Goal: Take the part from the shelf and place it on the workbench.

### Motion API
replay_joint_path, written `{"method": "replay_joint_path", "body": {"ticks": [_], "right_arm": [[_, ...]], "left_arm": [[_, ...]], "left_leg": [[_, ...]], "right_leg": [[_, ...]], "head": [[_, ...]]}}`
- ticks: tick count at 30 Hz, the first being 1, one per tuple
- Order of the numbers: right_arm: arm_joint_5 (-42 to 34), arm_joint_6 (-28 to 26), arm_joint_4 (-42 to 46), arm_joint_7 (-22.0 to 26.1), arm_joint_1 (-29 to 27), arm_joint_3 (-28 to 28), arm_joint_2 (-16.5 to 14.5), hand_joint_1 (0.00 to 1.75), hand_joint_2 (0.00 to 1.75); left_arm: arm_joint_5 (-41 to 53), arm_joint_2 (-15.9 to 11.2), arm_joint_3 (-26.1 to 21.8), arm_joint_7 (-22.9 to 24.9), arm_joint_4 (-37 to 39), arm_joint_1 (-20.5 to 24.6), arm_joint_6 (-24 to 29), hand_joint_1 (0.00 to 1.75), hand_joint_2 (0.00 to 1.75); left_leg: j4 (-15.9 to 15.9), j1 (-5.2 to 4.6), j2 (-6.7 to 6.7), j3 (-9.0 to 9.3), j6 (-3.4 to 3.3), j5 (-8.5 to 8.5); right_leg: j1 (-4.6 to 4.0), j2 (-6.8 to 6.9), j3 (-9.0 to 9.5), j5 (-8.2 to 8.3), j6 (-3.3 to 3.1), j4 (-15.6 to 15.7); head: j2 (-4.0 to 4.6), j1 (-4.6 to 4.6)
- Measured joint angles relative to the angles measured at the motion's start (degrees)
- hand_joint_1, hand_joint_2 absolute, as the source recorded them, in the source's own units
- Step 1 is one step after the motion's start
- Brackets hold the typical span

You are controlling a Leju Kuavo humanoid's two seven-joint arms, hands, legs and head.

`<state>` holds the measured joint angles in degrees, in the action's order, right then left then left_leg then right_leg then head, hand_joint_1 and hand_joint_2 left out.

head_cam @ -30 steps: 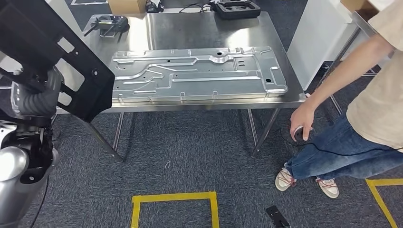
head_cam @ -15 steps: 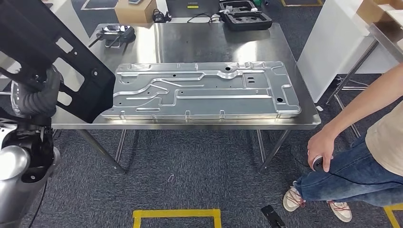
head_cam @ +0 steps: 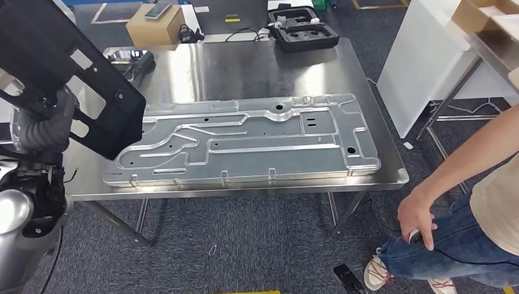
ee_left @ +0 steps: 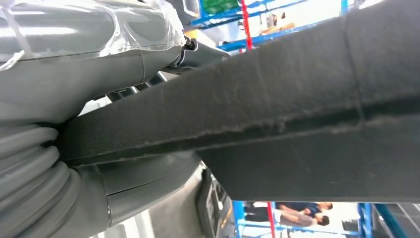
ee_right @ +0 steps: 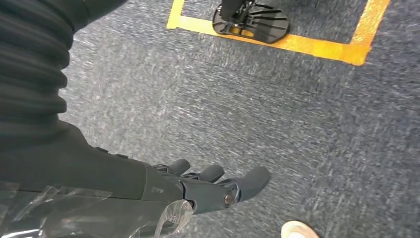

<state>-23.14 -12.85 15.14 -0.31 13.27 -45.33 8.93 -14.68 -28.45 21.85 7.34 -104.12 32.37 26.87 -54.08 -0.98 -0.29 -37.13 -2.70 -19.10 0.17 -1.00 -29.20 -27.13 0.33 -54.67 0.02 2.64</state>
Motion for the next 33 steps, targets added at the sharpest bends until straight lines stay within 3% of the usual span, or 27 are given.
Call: {"method": "replay_joint_path", "body": {"ticks": [2,4,6,8,10,11,12,13,15,16,18,20,23,24,25,26,28,29,30,33], "right_arm": [[-0.1,3.1,0.0,-0.1,0.1,0.0,-0.2,0.00,1.75],[-0.1,6.0,0.0,-0.2,0.2,-0.1,-0.4,0.00,1.75],[-0.1,7.8,0.0,-0.3,0.2,-0.4,-0.6,0.00,1.75],[-0.2,9.0,0.0,-0.2,0.0,-0.7,-0.9,0.00,1.75],[-0.4,9.8,0.0,-0.1,-0.3,-0.9,-1.1,0.00,1.75],[-0.4,10.2,0.0,0.1,-0.5,-1.0,-1.1,0.00,1.75],[-0.5,10.7,0.0,0.3,-0.6,-1.1,-1.1,0.00,1.75],[-0.6,11.2,0.0,0.5,-0.7,-1.2,-1.1,0.00,1.75],[-0.8,11.6,-0.1,0.8,-0.8,-1.4,-1.2,0.00,1.75],[-0.8,11.6,-0.1,0.9,-0.7,-1.4,-1.3,0.00,1.75],[-0.8,11.5,-0.1,1.1,-0.5,-1.4,-1.6,0.00,1.75],[-0.8,11.4,-0.1,1.2,-0.2,-1.4,-2.0,0.00,1.75],[-0.8,11.2,-0.1,1.3,0.1,-1.4,-2.2,0.00,1.75],[-0.8,11.1,-0.1,1.5,0.2,-1.4,-2.3,0.00,1.75],[-0.8,11.0,-0.1,1.6,0.2,-1.4,-2.4,0.00,1.75],[-0.9,10.7,-0.1,1.8,0.1,-1.4,-2.4,0.00,1.75],[-1.0,9.7,-0.1,2.4,0.2,-1.4,-2.6,0.00,1.75],[-1.1,9.1,-0.1,2.7,0.2,-1.4,-2.6,0.00,1.75],[-1.3,8.5,-0.1,3.0,0.2,-1.4,-2.7,0.00,1.75],[-1.9,7.2,-0.1,4.0,0.3,-1.4,-2.8,0.00,1.75]], "left_arm": [[-0.3,0.0,-0.2,-0.3,0.0,0.6,-0.7,1.75,1.75],[-0.5,0.0,-0.3,-0.8,0.1,1.4,-1.2,1.75,1.75],[-0.8,0.0,-0.3,-1.2,0.2,1.8,-1.7,1.75,1.75],[-1.0,0.1,-0.2,-1.4,0.4,1.8,-2.0,1.75,1.75],[-1.1,0.1,-0.1,-1.5,0.6,1.8,-2.3,1.75,1.75],[-1.2,0.1,-0.1,-1.5,0.7,1.8,-2.4,1.75,1.75],[-1.2,0.1,-0.1,-1.5,0.8,1.8,-2.5,1.75,1.75],[-1.3,0.1,-0.1,-1.4,1.0,1.8,-2.4,1.75,1.75],[-1.1,0.2,0.0,-0.9,1.4,1.8,-2.1,1.75,1.75],[-0.9,0.3,0.0,-0.7,1.6,1.9,-1.8,1.75,1.75],[-0.5,0.4,-0.1,-0.5,1.8,2.1,-1.5,1.75,1.75],[-0.2,0.4,-0.2,-0.5,1.8,2.4,-1.2,1.75,1.75],[0.1,0.5,-0.1,-0.4,2.0,2.5,-1.1,1.75,1.75],[0.1,0.5,-0.1,-0.4,2.1,2.4,-1.1,1.75,1.75],[0.1,0.5,-0.1,-0.3,2.1,2.3,-1.1,1.75,1.75],[0.1,0.5,-0.1,-0.2,2.2,2.3,-1.1,1.75,1.75],[0.2,0.5,-0.1,0.1,2.2,2.3,-1.0,1.75,1.75],[0.3,0.5,-0.1,0.3,2.3,2.3,-1.0,1.75,1.75],[0.3,0.5,-0.1,0.5,2.3,2.2,-1.0,1.75,1.75],[0.4,0.4,-0.1,0.8,2.4,2.0,-0.6,1.75,1.75]], "left_leg": [[1.3,-0.14,-0.13,1.44,-0.64,-0.22],[2.0,0.13,-0.21,3.34,-1.20,-0.82],[2.2,0.32,-0.19,5.14,-1.57,-1.94],[2.2,0.37,-0.25,6.83,-1.68,-3.50],[2.2,0.44,-0.47,8.85,-1.47,-5.07],[2.2,0.51,-0.57,10.03,-1.28,-5.91],[2.2,0.57,-0.63,10.98,-1.02,-6.80],[2.0,0.57,-0.68,11.97,-0.74,-7.75],[1.7,0.44,-0.83,12.91,-0.05,-9.74],[1.3,0.39,-0.90,13.40,0.30,-10.25],[0.4,0.53,-0.85,13.86,0.92,-10.80],[-3.4,0.83,-0.64,12.23,1.62,-11.90],[-13.6,1.58,-0.46,5.51,2.90,-16.64],[-15.3,1.88,-0.41,3.72,3.18,-17.33],[-15.1,2.16,-0.33,2.82,3.38,-16.70],[-12.7,2.36,-0.24,2.91,3.45,-14.69],[-4.9,2.54,0.00,4.76,3.51,-9.06],[-1.9,2.39,0.11,5.49,3.32,-7.39],[-0.2,2.19,0.15,5.86,3.01,-6.33],[0.1,1.74,-0.03,5.98,1.59,-5.55]], "right_leg": [[-0.07,0.10,1.06,-0.15,0.63,0.0],[-0.07,0.26,0.05,0.33,1.04,-3.2],[0.03,0.34,-4.40,-0.45,1.46,-10.4],[0.20,0.38,-9.85,-3.56,1.86,-16.6],[0.38,0.43,-12.51,-5.61,2.14,-16.5],[0.44,0.46,-12.55,-4.60,2.18,-13.8],[0.44,0.49,-12.06,-1.54,2.09,-10.0],[0.39,0.53,-11.65,2.58,1.92,-5.5],[0.19,0.53,-11.09,9.26,1.44,-0.3],[0.12,0.51,-11.04,10.28,1.13,0.5],[0.13,0.45,-10.33,10.08,0.34,0.3],[0.40,0.39,-9.67,9.67,-0.46,0.4],[0.67,0.20,-9.37,9.02,-0.86,0.4],[0.73,0.14,-9.26,8.78,-0.75,0.4],[0.80,0.08,-9.07,8.53,-0.57,0.3],[0.87,0.02,-8.80,8.30,-0.34,0.3],[0.99,-0.07,-8.20,7.92,0.18,0.3],[1.01,-0.10,-8.02,7.84,0.50,0.3],[1.00,-0.10,-7.93,7.77,0.88,0.4],[1.06,-0.02,-7.82,7.59,2.15,0.4]], "head": [[0.00,0.01],[-0.01,-0.06],[-0.01,-0.17],[0.01,-0.21],[0.00,-0.22],[0.00,-0.23],[0.00,-0.23],[0.01,-0.22],[0.01,-0.20],[0.01,-0.17],[-0.01,-0.16],[0.00,-0.10],[0.01,-0.03],[0.01,-0.02],[0.01,-0.02],[0.01,-0.02],[0.01,-0.02],[0.01,-0.01],[0.01,-0.02],[0.00,-0.06]]}}
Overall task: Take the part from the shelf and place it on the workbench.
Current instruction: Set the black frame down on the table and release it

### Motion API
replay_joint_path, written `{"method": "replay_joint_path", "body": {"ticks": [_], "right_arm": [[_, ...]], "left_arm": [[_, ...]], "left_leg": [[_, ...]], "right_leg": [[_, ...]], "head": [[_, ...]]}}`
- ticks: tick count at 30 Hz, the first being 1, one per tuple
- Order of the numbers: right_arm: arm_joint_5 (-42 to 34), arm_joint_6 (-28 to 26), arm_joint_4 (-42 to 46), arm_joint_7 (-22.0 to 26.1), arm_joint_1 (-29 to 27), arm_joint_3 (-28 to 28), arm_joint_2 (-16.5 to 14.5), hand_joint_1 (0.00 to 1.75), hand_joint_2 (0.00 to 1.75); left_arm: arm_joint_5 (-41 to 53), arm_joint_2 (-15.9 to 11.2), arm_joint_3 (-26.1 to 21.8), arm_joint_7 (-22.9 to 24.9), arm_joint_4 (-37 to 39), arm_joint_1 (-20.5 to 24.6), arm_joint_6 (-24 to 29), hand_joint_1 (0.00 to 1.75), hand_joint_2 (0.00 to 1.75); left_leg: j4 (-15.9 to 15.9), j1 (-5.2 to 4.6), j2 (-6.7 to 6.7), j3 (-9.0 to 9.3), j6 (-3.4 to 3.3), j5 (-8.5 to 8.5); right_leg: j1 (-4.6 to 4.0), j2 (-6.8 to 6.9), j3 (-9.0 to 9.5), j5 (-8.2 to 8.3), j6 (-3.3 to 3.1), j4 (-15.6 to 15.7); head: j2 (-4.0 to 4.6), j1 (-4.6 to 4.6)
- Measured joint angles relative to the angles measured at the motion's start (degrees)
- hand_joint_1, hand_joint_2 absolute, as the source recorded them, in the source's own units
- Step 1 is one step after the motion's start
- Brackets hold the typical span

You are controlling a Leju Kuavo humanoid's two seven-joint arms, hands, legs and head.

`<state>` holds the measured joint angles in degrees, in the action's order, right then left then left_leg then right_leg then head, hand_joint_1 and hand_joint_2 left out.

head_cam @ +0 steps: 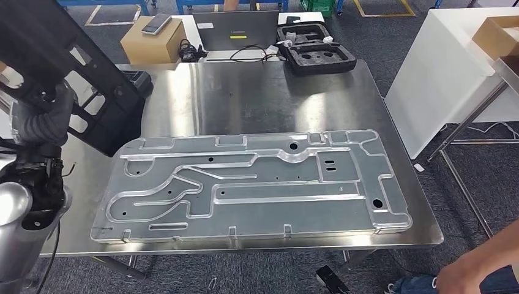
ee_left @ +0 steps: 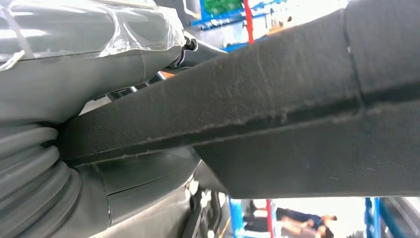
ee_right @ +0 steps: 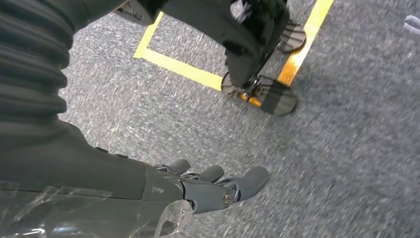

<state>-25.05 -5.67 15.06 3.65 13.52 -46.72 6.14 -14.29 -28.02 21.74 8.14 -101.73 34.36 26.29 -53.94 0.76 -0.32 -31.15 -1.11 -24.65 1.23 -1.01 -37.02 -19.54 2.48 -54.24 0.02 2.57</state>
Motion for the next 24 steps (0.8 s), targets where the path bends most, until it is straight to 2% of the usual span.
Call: {"method": "replay_joint_path", "body": {"ticks": [2,3,5,6,7,8,10,11,12,13,15,17,18,20,21,22,23,24], "right_arm": [[-0.9,-1.5,0.0,1.3,0.0,0.1,-0.1,0.00,1.75],[-1.2,-2.4,0.0,1.9,0.0,0.1,-0.2,0.00,1.75],[-1.3,-3.9,0.0,2.3,0.0,0.1,-0.5,0.00,1.75],[-1.3,-4.3,0.0,2.3,0.0,0.1,-0.6,0.00,1.75],[-1.3,-4.6,0.0,2.3,0.0,0.1,-0.7,0.00,1.75],[-1.2,-4.7,0.0,2.3,0.0,0.1,-0.7,0.00,1.75],[-1.2,-5.0,0.0,2.3,0.1,0.1,-0.7,0.00,1.75],[-1.2,-5.2,0.0,2.4,0.1,0.1,-0.7,0.00,1.75],[-1.2,-5.3,0.0,2.4,0.1,0.1,-0.7,0.00,1.75],[-1.2,-5.4,0.0,2.5,0.2,0.1,-0.6,0.00,1.75],[-1.2,-5.5,0.0,2.6,0.4,0.1,-0.7,0.00,1.75],[-1.2,-5.6,0.0,2.6,0.5,0.1,-0.8,0.00,1.75],[-1.1,-5.6,0.0,2.6,0.6,0.1,-0.9,0.00,1.75],[-1.0,-5.7,0.0,2.6,0.7,0.1,-0.9,0.00,1.75],[-0.9,-5.8,0.0,2.6,0.7,0.1,-1.0,0.00,1.75],[-0.9,-5.8,0.0,2.6,0.7,0.1,-1.1,0.00,1.75],[-0.8,-5.8,0.0,2.6,0.8,0.1,-1.2,0.00,1.75],[-0.8,-5.8,0.0,2.6,1.0,0.1,-1.4,0.00,1.75]], "left_arm": [[0.3,-0.1,-0.1,0.5,0.0,-0.1,0.6,1.75,1.75],[0.5,-0.1,-0.2,0.7,0.0,-0.3,0.8,1.75,1.75],[0.8,-0.3,-0.3,1.1,0.0,-0.9,1.1,1.75,1.75],[0.8,-0.4,-0.3,1.3,0.0,-1.2,1.1,1.75,1.75],[0.8,-0.4,-0.3,1.4,0.0,-1.5,1.1,1.75,1.75],[0.9,-0.4,-0.4,1.5,0.0,-1.7,1.1,1.75,1.75],[0.9,-0.5,-0.5,1.5,0.0,-1.8,1.0,1.75,1.75],[0.9,-0.7,-0.6,1.6,0.0,-1.8,1.0,1.75,1.75],[1.0,-0.9,-0.7,1.6,0.0,-1.9,0.9,1.75,1.75],[1.2,-1.0,-0.8,1.7,0.0,-1.9,0.8,1.75,1.75],[1.6,-1.4,-0.9,1.9,-0.1,-2.1,0.7,1.75,1.75],[1.9,-1.8,-1.0,1.9,-0.1,-2.2,0.6,1.75,1.75],[1.9,-2.0,-1.1,2.0,-0.1,-2.3,0.6,1.75,1.75],[2.0,-2.3,-1.2,2.2,-0.1,-2.7,0.8,1.75,1.75],[2.1,-2.3,-1.3,2.4,-0.1,-3.1,1.0,1.75,1.75],[2.3,-2.4,-1.3,2.7,-0.1,-3.5,1.2,1.75,1.75],[2.6,-2.6,-1.4,3.0,-0.1,-4.0,1.5,1.75,1.75],[3.0,-2.8,-1.5,3.2,-0.1,-4.3,1.8,1.75,1.75]], "left_leg": [[0.2,0.08,-0.04,0.38,-0.86,0.41],[0.3,0.08,-0.03,0.56,-1.21,0.52],[0.2,-0.24,-0.02,0.64,-1.62,0.45],[0.2,-0.41,-0.04,0.67,-1.75,0.38],[0.2,-0.58,-0.11,0.74,-1.86,0.29],[0.2,-0.74,-0.20,0.87,-1.94,0.16],[0.1,-0.95,-0.39,1.20,-1.91,-0.23],[0.0,-1.11,-0.47,1.28,-1.74,-0.49],[0.0,-1.20,-0.51,1.30,-1.54,-0.72],[-0.1,-1.27,-0.52,1.25,-1.30,-0.92],[-0.1,-1.15,-0.50,1.17,-0.78,-1.29],[-2.0,-0.93,-0.39,0.32,-0.17,-2.72],[-4.8,-0.80,-0.35,-0.98,0.12,-4.22],[-13.0,-0.57,-0.33,-5.20,0.58,-7.62],[-16.4,-0.38,-0.31,-7.22,0.85,-8.45],[-17.9,-0.15,-0.28,-8.41,1.17,-8.18],[-16.9,0.13,-0.22,-8.46,1.54,-6.77],[-13.7,0.45,-0.12,-7.36,1.92,-4.50]], "right_leg": [[0.05,0.25,-0.96,-1.80,0.41,-2.6],[0.06,0.38,-2.34,-3.62,0.45,-5.8],[-0.02,0.47,-6.24,-7.55,0.43,-14.5],[-0.05,0.47,-7.70,-8.48,0.39,-17.6],[-0.08,0.48,-8.15,-8.36,0.27,-18.5],[-0.14,0.48,-7.34,-7.16,0.04,-16.9],[-0.45,0.47,-3.17,-3.50,-0.78,-8.7],[-0.64,0.53,-1.19,-2.26,-1.13,-4.9],[-0.80,0.59,0.07,-1.67,-1.39,-2.4],[-0.96,0.64,0.59,-1.70,-1.56,-1.3],[-1.03,0.68,0.68,-1.84,-1.79,-1.0],[-0.87,0.68,0.88,-1.88,-2.13,-0.6],[-0.71,0.67,0.99,-1.91,-2.27,-0.5],[-0.59,0.56,1.05,-2.06,-2.49,-0.6],[-0.50,0.51,1.10,-2.14,-2.54,-0.6],[-0.40,0.46,1.17,-2.24,-2.55,-0.6],[-0.25,0.40,1.28,-2.34,-2.49,-0.6],[-0.09,0.31,1.44,-2.48,-2.34,-0.7]], "head": [[0.00,-0.07],[0.00,-0.11],[0.00,-0.16],[0.00,-0.17],[0.00,-0.17],[0.00,-0.17],[0.00,-0.17],[0.00,-0.18],[0.00,-0.18],[0.00,-0.18],[0.00,-0.16],[0.00,-0.14],[0.00,-0.12],[0.00,-0.08],[0.00,-0.08],[0.00,-0.08],[0.00,-0.08],[0.00,-0.07]]}}
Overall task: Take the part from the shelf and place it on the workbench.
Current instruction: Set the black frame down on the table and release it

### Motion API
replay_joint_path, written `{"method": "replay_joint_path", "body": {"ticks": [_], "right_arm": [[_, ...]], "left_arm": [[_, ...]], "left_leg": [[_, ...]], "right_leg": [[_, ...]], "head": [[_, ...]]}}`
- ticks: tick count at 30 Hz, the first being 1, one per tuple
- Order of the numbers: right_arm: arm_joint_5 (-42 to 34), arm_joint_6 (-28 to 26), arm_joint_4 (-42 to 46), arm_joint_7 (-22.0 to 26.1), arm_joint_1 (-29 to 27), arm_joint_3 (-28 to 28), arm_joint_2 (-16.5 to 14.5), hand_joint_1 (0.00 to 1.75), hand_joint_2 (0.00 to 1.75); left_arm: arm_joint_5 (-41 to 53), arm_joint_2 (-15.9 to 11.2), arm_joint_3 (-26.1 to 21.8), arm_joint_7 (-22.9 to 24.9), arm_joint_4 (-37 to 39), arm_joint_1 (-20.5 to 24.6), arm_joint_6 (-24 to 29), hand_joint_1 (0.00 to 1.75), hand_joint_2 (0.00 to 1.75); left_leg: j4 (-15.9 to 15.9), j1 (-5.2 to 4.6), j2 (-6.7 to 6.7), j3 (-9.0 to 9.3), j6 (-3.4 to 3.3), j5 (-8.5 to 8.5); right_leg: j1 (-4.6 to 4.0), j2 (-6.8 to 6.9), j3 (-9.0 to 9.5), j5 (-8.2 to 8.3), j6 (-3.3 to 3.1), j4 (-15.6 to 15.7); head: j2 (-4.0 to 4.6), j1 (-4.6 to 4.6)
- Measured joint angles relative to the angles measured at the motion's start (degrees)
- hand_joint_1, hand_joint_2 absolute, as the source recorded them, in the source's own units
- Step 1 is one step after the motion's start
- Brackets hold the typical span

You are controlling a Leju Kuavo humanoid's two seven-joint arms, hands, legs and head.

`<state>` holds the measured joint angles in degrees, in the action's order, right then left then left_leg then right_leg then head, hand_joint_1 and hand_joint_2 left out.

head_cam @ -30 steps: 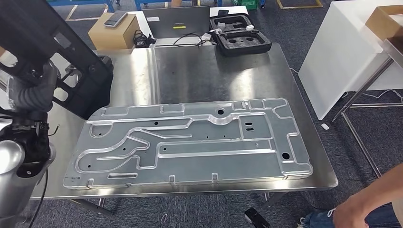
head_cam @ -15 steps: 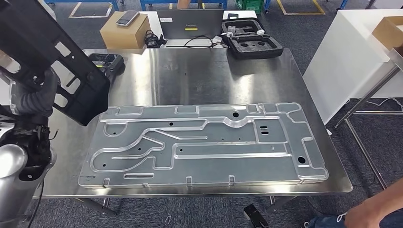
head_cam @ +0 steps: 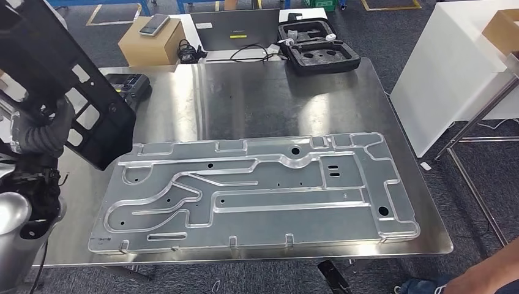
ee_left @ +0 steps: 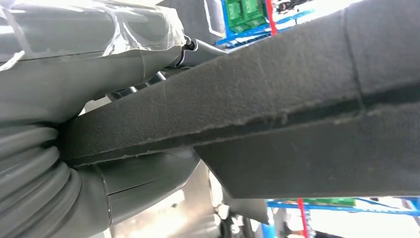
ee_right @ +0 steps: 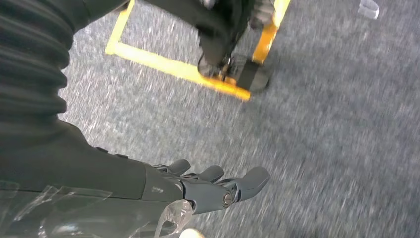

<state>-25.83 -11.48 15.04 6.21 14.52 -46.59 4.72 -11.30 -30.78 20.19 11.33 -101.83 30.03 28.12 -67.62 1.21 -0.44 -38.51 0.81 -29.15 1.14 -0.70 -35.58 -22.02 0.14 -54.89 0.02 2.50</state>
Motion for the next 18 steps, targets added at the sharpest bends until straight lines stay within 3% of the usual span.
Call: {"method": "replay_joint_path", "body": {"ticks": [2,3,6,8,9,11,13,14,15,16,18], "right_arm": [[0.1,-0.1,0.0,0.0,0.4,0.0,-0.4,0.00,1.75],[0.1,-0.2,0.0,0.0,0.5,0.0,-0.6,0.00,1.75],[0.4,-0.3,0.0,0.0,0.9,0.0,-0.9,0.00,1.75],[0.8,-0.3,0.0,0.0,1.2,0.0,-1.2,0.00,1.75],[0.9,-0.2,0.0,0.1,1.4,0.0,-1.3,0.00,1.75],[1.2,-0.1,0.0,0.1,1.7,0.0,-1.8,0.00,1.75],[1.5,0.2,0.0,0.1,1.8,0.0,-2.3,0.00,1.75],[1.6,0.3,0.0,0.1,1.8,0.0,-2.5,0.00,1.75],[1.8,0.4,0.0,0.1,1.9,-0.1,-2.7,0.00,1.75],[1.9,0.5,0.0,0.1,2.0,-0.1,-2.9,0.00,1.75],[2.1,0.5,0.0,0.1,2.4,-0.1,-3.3,0.00,1.75]], "left_arm": [[0.7,-0.4,-0.4,0.1,0.0,-0.4,0.5,1.75,1.75],[0.9,-0.6,-0.5,0.1,0.1,-0.5,0.7,1.75,1.75],[1.1,-0.9,-0.9,0.2,0.2,-1.1,1.2,1.75,1.75],[1.5,-1.1,-1.1,0.1,0.6,-1.4,1.5,1.75,1.75],[1.7,-1.1,-1.2,-0.1,0.8,-1.6,1.6,1.75,1.75],[1.7,-1.1,-1.5,-0.7,1.6,-2.0,1.6,1.75,1.75],[1.8,-1.1,-1.7,-1.6,2.5,-2.7,1.2,1.75,1.75],[2.1,-1.1,-1.8,-2.0,2.9,-2.9,1.0,1.75,1.75],[2.8,-1.1,-1.8,-2.3,3.4,-3.1,0.8,1.75,1.75],[3.8,-1.0,-1.8,-2.5,3.9,-3.1,0.7,1.75,1.75],[6.0,-1.0,-1.7,-2.7,4.7,-3.0,0.8,1.75,1.75]], "left_leg": [[8.7,0.34,0.30,3.47,0.34,4.36],[11.7,0.32,0.35,4.69,0.18,5.51],[13.5,-0.05,0.12,5.38,-1.00,5.82],[13.8,0.10,0.06,5.82,-1.84,6.11],[14.0,0.20,0.09,6.10,-2.22,6.24],[14.0,0.14,0.18,6.34,-2.67,6.16],[14.0,-0.06,0.21,6.49,-2.85,5.99],[14.0,-0.13,0.15,6.55,-2.86,5.88],[13.9,-0.14,0.05,6.66,-2.78,5.74],[13.8,-0.13,-0.06,6.78,-2.63,5.53],[13.3,-0.38,-0.19,6.74,-2.03,4.97]], "right_leg": [[0.15,-0.22,0.28,-0.29,0.51,-0.1],[0.13,-0.29,0.35,-0.40,0.85,-0.2],[0.12,-0.28,0.53,-0.48,1.98,0.1],[0.16,-0.06,0.16,-1.44,2.48,-1.2],[0.11,0.04,-0.79,-2.75,2.58,-3.4],[0.07,0.16,-4.42,-6.38,2.57,-11.3],[0.06,0.17,-7.57,-8.03,2.56,-17.3],[0.05,0.18,-7.74,-7.32,2.49,-17.3],[0.05,0.18,-6.74,-5.64,2.35,-14.9],[0.05,0.19,-4.95,-3.51,2.19,-11.0],[-0.05,0.12,-1.53,-0.91,1.88,-3.8]], "head": [[0.00,0.02],[0.00,0.02],[0.00,-0.02],[0.00,-0.06],[0.00,-0.10],[0.00,-0.15],[0.00,-0.16],[0.00,-0.16],[0.00,-0.16],[0.00,-0.16],[0.00,-0.16]]}}
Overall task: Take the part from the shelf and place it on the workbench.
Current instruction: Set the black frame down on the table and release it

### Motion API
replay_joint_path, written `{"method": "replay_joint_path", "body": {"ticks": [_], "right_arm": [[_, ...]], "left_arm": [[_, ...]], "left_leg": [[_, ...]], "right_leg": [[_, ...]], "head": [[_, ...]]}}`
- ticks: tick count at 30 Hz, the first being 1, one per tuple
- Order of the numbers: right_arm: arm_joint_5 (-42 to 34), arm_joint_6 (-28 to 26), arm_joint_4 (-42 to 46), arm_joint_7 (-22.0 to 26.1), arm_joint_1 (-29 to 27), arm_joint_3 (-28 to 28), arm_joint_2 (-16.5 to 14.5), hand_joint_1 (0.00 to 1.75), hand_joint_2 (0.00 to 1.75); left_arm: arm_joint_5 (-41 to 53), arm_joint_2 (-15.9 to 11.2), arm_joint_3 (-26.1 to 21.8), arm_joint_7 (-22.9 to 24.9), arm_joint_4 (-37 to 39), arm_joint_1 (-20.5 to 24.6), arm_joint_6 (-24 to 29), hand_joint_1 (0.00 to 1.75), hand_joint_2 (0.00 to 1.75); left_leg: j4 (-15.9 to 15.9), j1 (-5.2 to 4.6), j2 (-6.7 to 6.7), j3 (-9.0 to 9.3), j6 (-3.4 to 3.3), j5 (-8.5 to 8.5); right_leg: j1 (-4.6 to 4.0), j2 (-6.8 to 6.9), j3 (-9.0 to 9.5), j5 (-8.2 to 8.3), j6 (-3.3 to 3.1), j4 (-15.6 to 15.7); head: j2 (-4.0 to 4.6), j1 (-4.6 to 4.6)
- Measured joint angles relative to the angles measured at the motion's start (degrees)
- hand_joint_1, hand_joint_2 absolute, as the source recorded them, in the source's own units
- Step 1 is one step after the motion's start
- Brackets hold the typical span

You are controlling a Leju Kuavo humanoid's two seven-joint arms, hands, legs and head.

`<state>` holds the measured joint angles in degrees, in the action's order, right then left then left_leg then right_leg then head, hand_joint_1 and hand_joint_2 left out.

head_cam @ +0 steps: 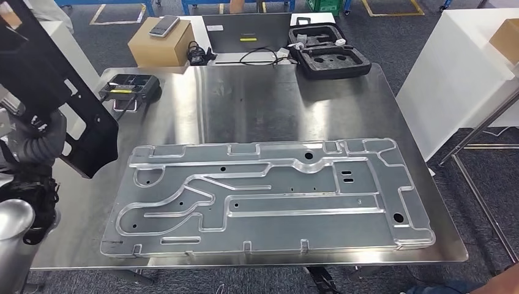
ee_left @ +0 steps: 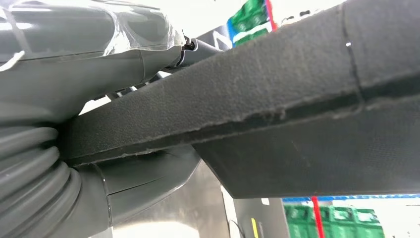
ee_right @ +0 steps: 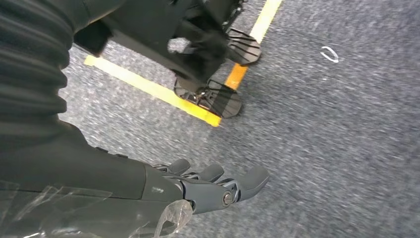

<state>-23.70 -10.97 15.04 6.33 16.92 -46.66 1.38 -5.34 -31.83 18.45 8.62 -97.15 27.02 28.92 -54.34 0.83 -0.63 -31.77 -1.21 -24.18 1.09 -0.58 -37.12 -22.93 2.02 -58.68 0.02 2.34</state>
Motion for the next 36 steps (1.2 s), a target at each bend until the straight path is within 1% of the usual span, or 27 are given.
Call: {"method": "replay_joint_path", "body": {"ticks": [1,3,5,6,7,9,10,11,12,14,15,16,17,19,20,21,23,24,25,26,27,29,30,31,32,34,36], "right_arm": [[0.1,0.0,0.0,0.0,0.1,0.0,-0.2,0.00,1.75],[0.3,0.1,0.0,0.0,0.3,0.0,-0.6,0.00,1.75],[0.7,0.5,0.0,0.0,0.4,0.0,-1.0,0.00,1.75],[1.0,0.7,0.0,-0.1,0.5,0.0,-1.3,0.00,1.75],[1.4,0.9,0.0,-0.3,0.5,-0.1,-1.6,0.00,1.75],[2.3,1.3,0.0,-0.7,0.7,-0.3,-2.1,0.00,1.75],[2.7,1.5,0.0,-1.0,0.9,-0.5,-2.4,0.00,1.75],[3.0,1.8,0.0,-1.2,1.1,-0.8,-2.7,0.00,1.75],[3.4,2.0,0.0,-1.4,1.3,-1.0,-3.1,0.00,1.75],[3.8,2.3,0.0,-1.7,1.5,-1.5,-3.7,0.00,1.75],[4.0,2.3,0.0,-1.8,1.7,-1.6,-4.0,0.00,1.75],[4.1,2.4,0.0,-1.8,1.8,-1.8,-4.2,0.00,1.75],[4.2,2.5,0.0,-1.9,1.8,-1.9,-4.3,0.00,1.75],[4.4,2.8,0.0,-2.0,1.9,-2.3,-4.4,0.00,1.75],[4.5,2.9,0.0,-2.0,2.0,-2.4,-4.5,0.00,1.75],[4.5,3.0,0.0,-1.9,2.0,-2.6,-4.6,0.00,1.75],[4.6,3.1,0.0,-1.9,2.0,-2.8,-4.8,0.00,1.75],[4.6,3.1,0.0,-1.9,2.0,-2.9,-4.8,0.00,1.75],[4.6,3.1,0.0,-1.9,2.0,-2.9,-4.9,0.00,1.75],[4.6,3.1,0.0,-1.8,1.9,-2.9,-4.9,0.00,1.75],[4.6,3.1,0.0,-1.8,1.9,-2.9,-4.9,0.00,1.75],[4.5,3.0,0.0,-1.7,1.9,-2.9,-4.9,0.00,1.75],[4.5,3.0,0.0,-1.7,1.9,-2.9,-5.0,0.00,1.75],[4.4,2.9,0.0,-1.6,1.9,-2.9,-5.0,0.00,1.75],[4.4,2.8,0.0,-1.6,1.9,-2.9,-5.1,0.00,1.75],[4.3,2.7,0.0,-1.5,1.9,-3.0,-5.2,0.00,1.75],[4.2,2.6,0.0,-1.5,1.9,-3.0,-5.3,0.00,1.75]], "left_arm": [[1.1,0.0,0.0,0.0,0.3,0.0,0.1,1.75,1.75],[5.4,0.0,0.2,0.5,0.7,0.1,0.3,1.75,1.75],[16.3,0.0,0.7,2.1,0.9,0.5,-0.2,1.75,1.75],[24.8,-0.1,1.2,3.1,1.0,0.9,-1.1,1.75,1.75],[33.8,-0.1,1.9,4.0,1.0,1.4,-2.3,1.75,1.75],[51.0,-0.1,3.6,4.9,1.3,2.1,-4.9,1.75,1.75],[57.9,-0.1,4.6,5.0,1.4,2.1,-5.9,1.75,1.75],[64.3,0.0,5.5,4.9,1.5,2.0,-6.6,1.75,1.75],[69.6,0.0,6.4,4.7,1.7,2.0,-7.1,1.75,1.75],[77.2,0.0,7.8,4.2,1.7,2.5,-8.1,1.75,1.75],[79.5,0.0,8.4,3.9,1.7,2.9,-8.8,1.75,1.75],[81.3,0.0,9.0,3.6,1.7,3.3,-9.7,1.75,1.75],[82.8,0.0,9.6,3.1,1.7,3.5,-10.8,1.75,1.75],[85.0,0.0,10.9,1.9,1.7,3.7,-12.9,1.75,1.75],[85.4,0.0,11.4,1.5,1.7,3.8,-13.7,1.31,1.75],[85.2,0.1,12.0,1.3,1.7,3.9,-14.3,0.87,1.75],[83.5,0.4,12.9,1.0,1.7,4.2,-15.2,0.00,1.75],[82.4,0.6,13.3,0.9,1.8,4.3,-15.5,0.00,1.75],[80.8,0.9,13.7,0.7,1.8,4.4,-15.7,0.00,1.75],[78.8,1.1,14.0,0.7,1.8,4.4,-15.6,0.00,1.75],[76.4,1.3,14.2,0.7,1.8,4.3,-15.1,0.00,1.75],[70.5,1.9,14.3,1.0,2.0,4.1,-13.6,0.00,1.75],[67.4,2.1,14.1,1.3,2.2,4.0,-12.8,0.00,1.75],[64.4,2.3,13.9,1.5,2.4,3.9,-12.1,0.00,1.31],[62.1,2.5,13.7,1.7,2.6,3.9,-11.7,0.00,0.87],[59.1,2.8,13.4,2.1,3.2,3.8,-11.3,0.00,0.00],[56.5,3.0,13.0,2.8,3.9,3.7,-11.2,0.00,0.00]], "left_leg": [[-0.2,-0.09,-0.02,-0.11,0.27,-0.20],[-0.4,-0.04,0.00,-0.27,0.57,-0.38],[-1.6,0.25,0.15,-0.89,0.85,-1.29],[-3.7,0.34,0.23,-1.87,1.01,-2.48],[-6.9,0.36,0.30,-3.45,1.15,-4.10],[-15.0,0.35,0.32,-7.46,1.35,-7.15],[-17.7,0.37,0.32,-8.94,1.44,-7.65],[-18.2,0.42,0.33,-9.45,1.49,-7.11],[-16.3,0.46,0.34,-8.79,1.45,-5.57],[-8.1,0.34,0.40,-5.26,1.00,-1.43],[-4.3,0.12,0.43,-3.54,0.70,-0.05],[-2.0,-0.12,0.43,-2.46,0.45,0.65],[-1.0,-0.35,0.41,-2.01,0.28,0.74],[-0.7,-0.41,0.30,-1.82,-0.05,0.85],[-0.5,-0.30,0.30,-1.67,-0.29,1.00],[-0.3,-0.16,0.33,-1.52,-0.57,1.15],[-0.1,-0.04,0.41,-1.35,-0.94,1.25],[-0.1,-0.04,0.44,-1.34,-1.03,1.24],[-0.1,-0.04,0.44,-1.32,-1.05,1.21],[-0.1,-0.02,0.42,-1.30,-1.05,1.19],[-0.2,0.04,0.39,-1.25,-0.99,1.15],[-0.4,0.20,0.31,-1.12,-0.60,0.88],[-0.7,0.12,0.28,-1.18,-0.29,0.65],[-0.9,0.02,0.26,-1.27,0.01,0.48],[-1.0,-0.08,0.25,-1.36,0.24,0.39],[-1.0,0.01,0.25,-1.41,0.54,0.37],[-2.5,0.24,0.33,-2.13,0.85,-0.73]], "right_leg": [[-0.09,-0.05,0.76,0.29,-0.14,1.7],[-0.24,-0.12,0.86,0.07,-0.57,2.3],[-0.30,-0.13,0.91,0.07,-1.12,2.3],[-0.27,-0.13,0.95,0.07,-1.37,2.4],[-0.27,-0.12,1.00,0.04,-1.60,2.4],[-0.32,-0.12,1.02,-0.06,-1.95,2.4],[-0.32,-0.19,1.06,-0.10,-2.07,2.4],[-0.32,-0.33,1.11,-0.12,-2.11,2.4],[-0.30,-0.51,1.21,-0.14,-2.11,2.4],[-0.32,-0.74,1.47,-0.21,-1.99,2.4],[-0.43,-0.77,1.52,-0.27,-1.85,2.4],[-0.51,-0.76,1.50,-0.30,-1.64,2.4],[-0.55,-0.73,1.45,-0.30,-1.41,2.4],[-0.53,-0.62,1.45,-0.32,-0.77,2.4],[-0.50,-0.52,1.37,-0.65,-0.47,2.1],[-0.50,-0.43,0.83,-1.59,-0.18,0.7],[-0.46,-0.26,-1.99,-5.03,0.22,-5.7],[-0.43,-0.24,-3.91,-6.82,0.36,-9.8],[-0.40,-0.21,-5.47,-7.84,0.49,-13.0],[-0.34,-0.17,-6.12,-7.78,0.59,-14.2],[-0.24,-0.11,-5.60,-6.62,0.67,-13.0],[0.06,0.01,-1.93,-2.89,0.86,-5.3],[0.17,-0.07,-0.14,-1.57,0.78,-1.6],[0.19,-0.17,0.98,-0.89,0.61,0.7],[0.11,-0.28,1.40,-0.83,0.33,1.7],[-0.07,-0.39,1.34,-0.78,-0.44,1.7],[-0.04,-0.40,1.39,-0.68,-1.09,1.8]], "head": [[0.00,0.02],[0.00,0.05],[0.00,0.09],[0.00,0.11],[0.00,0.13],[0.00,0.15],[0.00,0.15],[0.00,0.16],[0.00,0.17],[0.00,0.20],[0.00,0.20],[0.00,0.20],[0.00,0.20],[0.00,0.19],[0.00,0.17],[0.00,0.15],[0.00,0.10],[0.00,0.08],[0.00,0.07],[0.00,0.06],[0.00,0.06],[0.00,0.06],[0.00,0.06],[0.00,0.07],[0.00,0.08],[0.00,0.10],[0.00,0.15]]}}
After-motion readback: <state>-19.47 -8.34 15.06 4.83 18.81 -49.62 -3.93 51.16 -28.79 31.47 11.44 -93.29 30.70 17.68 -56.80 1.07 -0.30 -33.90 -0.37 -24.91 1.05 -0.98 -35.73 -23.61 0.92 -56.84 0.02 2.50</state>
